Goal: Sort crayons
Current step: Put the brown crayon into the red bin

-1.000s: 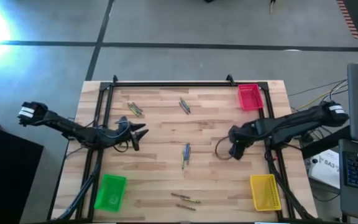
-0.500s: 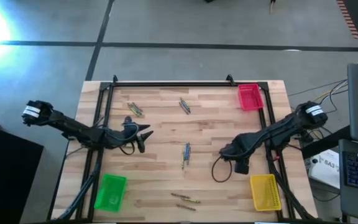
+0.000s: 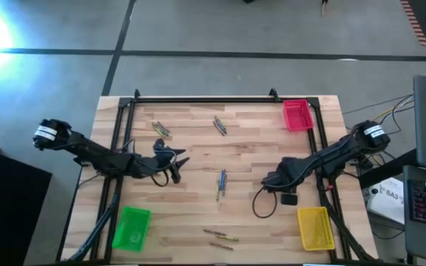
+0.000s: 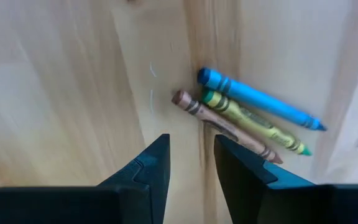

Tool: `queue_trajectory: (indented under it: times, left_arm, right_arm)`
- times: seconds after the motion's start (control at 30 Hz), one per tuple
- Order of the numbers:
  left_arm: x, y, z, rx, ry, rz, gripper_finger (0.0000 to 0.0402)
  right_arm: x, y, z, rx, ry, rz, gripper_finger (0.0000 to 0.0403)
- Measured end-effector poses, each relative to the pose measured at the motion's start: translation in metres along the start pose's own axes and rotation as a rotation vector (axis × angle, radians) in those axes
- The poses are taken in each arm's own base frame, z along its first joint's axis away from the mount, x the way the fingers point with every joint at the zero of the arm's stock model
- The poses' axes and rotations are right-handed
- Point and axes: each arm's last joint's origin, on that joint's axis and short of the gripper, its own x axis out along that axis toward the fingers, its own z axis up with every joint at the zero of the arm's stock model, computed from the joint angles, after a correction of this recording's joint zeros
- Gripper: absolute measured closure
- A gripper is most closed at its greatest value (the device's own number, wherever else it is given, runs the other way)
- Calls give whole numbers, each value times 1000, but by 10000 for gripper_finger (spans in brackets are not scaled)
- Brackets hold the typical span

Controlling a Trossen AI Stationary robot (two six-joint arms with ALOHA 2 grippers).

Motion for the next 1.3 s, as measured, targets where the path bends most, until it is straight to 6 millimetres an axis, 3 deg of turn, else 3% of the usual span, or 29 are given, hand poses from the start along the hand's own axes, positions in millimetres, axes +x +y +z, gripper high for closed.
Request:
queue_trajectory:
  times: [0.43,0.77,1.3]
  left_arm:
    - [11,-9,-3,46,34,9,246]
    - [12,-10,-4,53,39,11,246]
    - [13,-8,-3,52,31,42,246]
  right_arm:
    - [-2,-6,-7,-32,-69,-89,287]
    - [13,-13,-19,-19,-3,-112,308]
    - [15,-10,-13,21,-45,-95,335]
